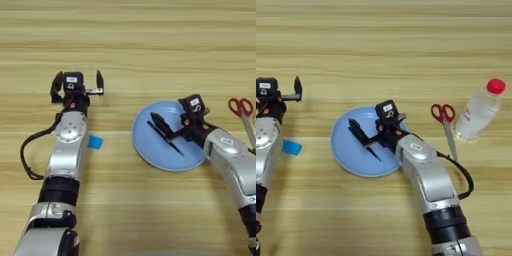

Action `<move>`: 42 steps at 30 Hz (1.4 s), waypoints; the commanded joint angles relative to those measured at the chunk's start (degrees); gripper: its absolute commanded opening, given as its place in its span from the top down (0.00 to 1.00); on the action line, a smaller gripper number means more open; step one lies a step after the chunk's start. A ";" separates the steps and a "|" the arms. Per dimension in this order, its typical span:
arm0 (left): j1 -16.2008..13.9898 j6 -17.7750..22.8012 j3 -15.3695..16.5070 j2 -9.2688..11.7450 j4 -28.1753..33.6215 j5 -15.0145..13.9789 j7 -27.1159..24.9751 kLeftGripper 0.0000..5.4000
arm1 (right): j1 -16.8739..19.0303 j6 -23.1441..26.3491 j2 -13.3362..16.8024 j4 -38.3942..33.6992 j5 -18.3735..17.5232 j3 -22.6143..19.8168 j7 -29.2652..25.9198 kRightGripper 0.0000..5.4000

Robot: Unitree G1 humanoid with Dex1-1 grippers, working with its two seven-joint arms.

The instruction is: Move the objects on the table

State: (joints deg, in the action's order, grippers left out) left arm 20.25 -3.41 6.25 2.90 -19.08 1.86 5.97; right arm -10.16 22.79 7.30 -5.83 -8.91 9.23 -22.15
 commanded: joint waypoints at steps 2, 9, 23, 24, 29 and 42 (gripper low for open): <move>-0.41 1.24 0.73 0.60 1.11 -0.74 -0.06 0.00 | 0.40 1.25 1.25 -4.79 0.80 4.08 -2.35 0.01; -0.99 1.77 1.23 0.81 2.41 -0.53 0.29 0.00 | -2.84 2.81 1.97 -6.81 3.11 11.66 -5.42 0.01; -3.28 4.04 0.29 -1.81 11.37 -0.03 2.23 0.00 | -14.67 -0.63 -3.32 8.18 7.50 20.76 -10.65 0.01; -3.33 4.24 0.24 -1.95 11.69 0.01 2.31 0.00 | -15.20 -1.01 -3.86 9.40 7.68 21.11 -10.93 0.01; -3.49 4.67 0.48 -2.28 12.46 -0.16 2.63 0.00 | -18.15 -3.88 -7.31 17.92 9.13 22.64 -11.81 0.01; -3.50 4.94 0.20 -2.61 12.62 0.02 3.09 0.00 | -23.90 -13.78 -14.05 37.61 12.71 21.91 -11.77 0.01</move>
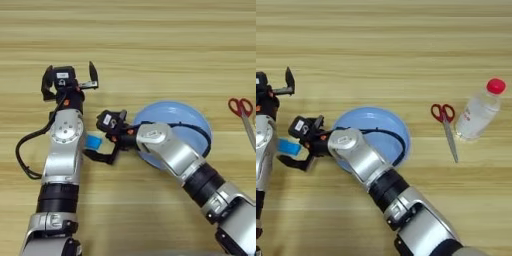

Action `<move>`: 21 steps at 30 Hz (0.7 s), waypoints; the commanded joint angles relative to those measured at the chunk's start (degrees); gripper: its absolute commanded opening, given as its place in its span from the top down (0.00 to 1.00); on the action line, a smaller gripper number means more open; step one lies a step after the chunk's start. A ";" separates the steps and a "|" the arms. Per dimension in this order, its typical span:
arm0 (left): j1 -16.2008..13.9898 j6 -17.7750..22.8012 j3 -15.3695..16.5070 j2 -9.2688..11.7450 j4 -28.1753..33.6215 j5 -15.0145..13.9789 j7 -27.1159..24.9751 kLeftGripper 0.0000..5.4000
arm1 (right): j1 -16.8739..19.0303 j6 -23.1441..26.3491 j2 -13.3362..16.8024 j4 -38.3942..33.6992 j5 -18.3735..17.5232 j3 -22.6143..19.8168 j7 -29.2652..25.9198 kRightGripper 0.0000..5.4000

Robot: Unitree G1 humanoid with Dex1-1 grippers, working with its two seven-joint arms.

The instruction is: Move the objects on the table

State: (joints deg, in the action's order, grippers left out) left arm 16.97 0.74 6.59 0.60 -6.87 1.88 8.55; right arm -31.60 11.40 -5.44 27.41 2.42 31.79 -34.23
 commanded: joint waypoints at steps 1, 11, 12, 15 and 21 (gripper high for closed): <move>-0.23 0.84 -0.17 -0.32 0.41 0.04 0.55 0.00 | -2.80 -3.09 -1.63 5.56 1.68 -0.76 0.46 0.01; 0.22 0.35 0.22 0.30 -2.02 0.24 0.86 0.00 | -6.47 -9.17 -4.67 18.39 3.58 -2.76 1.29 0.01; 0.27 0.31 0.28 0.36 -2.29 0.24 0.89 0.00 | -6.79 -9.59 -4.75 19.24 3.71 -3.04 1.34 0.01; 0.33 0.20 0.33 0.41 -2.51 0.23 0.95 0.00 | -7.57 -10.67 -4.97 21.88 4.16 -3.55 1.51 0.01; 0.31 0.23 0.23 0.42 -2.35 0.21 1.09 0.00 | -7.47 -11.98 -5.20 23.69 4.98 -3.45 1.23 0.01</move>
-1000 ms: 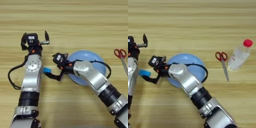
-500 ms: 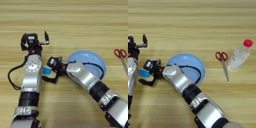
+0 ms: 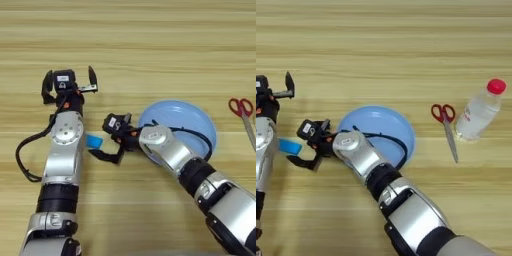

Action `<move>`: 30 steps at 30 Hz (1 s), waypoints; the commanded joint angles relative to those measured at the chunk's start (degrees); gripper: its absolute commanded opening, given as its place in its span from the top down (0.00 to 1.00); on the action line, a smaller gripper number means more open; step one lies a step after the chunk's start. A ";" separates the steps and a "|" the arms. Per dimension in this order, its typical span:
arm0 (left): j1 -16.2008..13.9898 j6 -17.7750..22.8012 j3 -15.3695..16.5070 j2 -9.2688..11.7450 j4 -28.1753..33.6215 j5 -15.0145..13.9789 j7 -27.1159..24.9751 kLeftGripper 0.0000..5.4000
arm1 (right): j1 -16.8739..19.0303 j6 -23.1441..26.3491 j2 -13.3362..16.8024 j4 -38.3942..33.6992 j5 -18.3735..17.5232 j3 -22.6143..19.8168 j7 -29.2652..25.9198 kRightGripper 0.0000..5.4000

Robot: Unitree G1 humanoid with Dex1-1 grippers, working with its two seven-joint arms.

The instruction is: Move the objects on the table

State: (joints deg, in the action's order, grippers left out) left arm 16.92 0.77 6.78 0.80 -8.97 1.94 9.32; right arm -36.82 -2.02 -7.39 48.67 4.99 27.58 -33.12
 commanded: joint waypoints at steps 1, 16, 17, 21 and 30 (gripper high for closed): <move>0.35 0.19 0.03 0.21 -0.24 0.13 0.33 0.00 | -2.13 1.36 -3.25 2.41 2.53 0.90 -0.02 0.01; 0.30 0.34 0.04 0.20 0.05 0.12 0.44 0.00 | 0.91 -0.71 -3.94 0.83 2.25 3.38 -4.09 0.25; 0.30 0.32 0.03 0.19 0.03 0.13 0.45 0.00 | 1.09 -0.76 -3.94 0.73 2.22 3.53 -4.25 0.28; 0.33 0.30 -0.03 0.13 0.01 0.14 0.48 0.00 | 1.53 -0.97 -4.06 0.89 2.30 4.03 -4.50 0.35; 0.35 0.33 -0.13 0.08 0.05 0.16 0.59 0.00 | 1.94 -0.93 -4.04 1.54 2.47 4.77 -4.18 0.54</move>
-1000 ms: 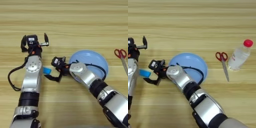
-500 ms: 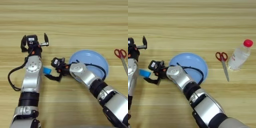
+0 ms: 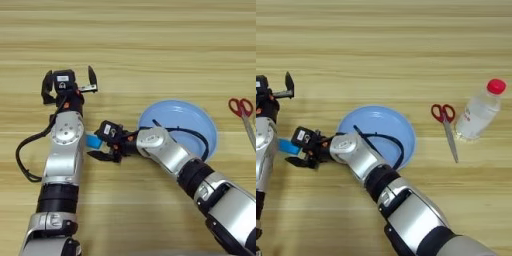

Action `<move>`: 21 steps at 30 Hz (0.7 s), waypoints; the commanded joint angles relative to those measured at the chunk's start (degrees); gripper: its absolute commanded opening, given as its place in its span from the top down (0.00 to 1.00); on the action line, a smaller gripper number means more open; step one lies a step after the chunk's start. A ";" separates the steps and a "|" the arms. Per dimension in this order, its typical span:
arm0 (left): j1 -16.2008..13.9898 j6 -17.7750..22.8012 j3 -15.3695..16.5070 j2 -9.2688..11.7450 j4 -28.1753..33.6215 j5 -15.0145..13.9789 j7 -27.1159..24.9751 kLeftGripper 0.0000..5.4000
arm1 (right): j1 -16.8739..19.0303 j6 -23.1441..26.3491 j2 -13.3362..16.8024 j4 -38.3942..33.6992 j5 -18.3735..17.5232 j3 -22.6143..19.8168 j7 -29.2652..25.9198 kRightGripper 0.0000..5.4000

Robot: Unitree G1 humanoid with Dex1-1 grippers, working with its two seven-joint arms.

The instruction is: Move the objects on the table

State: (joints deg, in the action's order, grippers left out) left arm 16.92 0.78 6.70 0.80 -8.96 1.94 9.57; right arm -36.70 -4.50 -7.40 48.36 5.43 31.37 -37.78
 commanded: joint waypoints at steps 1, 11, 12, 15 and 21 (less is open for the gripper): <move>0.35 0.31 -0.05 0.08 0.04 0.15 0.34 0.00 | 1.79 1.59 -4.04 1.97 2.08 1.02 0.60 0.56; 0.36 0.39 -0.16 0.21 -0.26 0.12 0.08 0.00 | 1.58 1.72 -4.27 2.42 2.14 1.29 1.57 0.73; 0.37 0.41 -0.17 0.24 -0.37 0.09 0.00 0.00 | 1.53 1.72 -4.31 2.43 2.11 1.30 1.67 0.74; 0.45 0.98 0.04 0.06 -0.78 -0.92 -0.80 0.00 | 1.49 1.68 -4.40 2.42 2.06 1.34 1.77 0.74; 0.46 1.66 -0.06 0.18 -1.60 -0.71 -1.33 0.00 | 1.58 1.97 -4.29 1.81 2.10 1.42 1.89 0.74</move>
State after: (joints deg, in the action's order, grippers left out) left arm 16.93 1.56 6.63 0.80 -9.79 1.64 8.35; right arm -36.69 -4.64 -7.41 48.65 5.44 31.93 -36.55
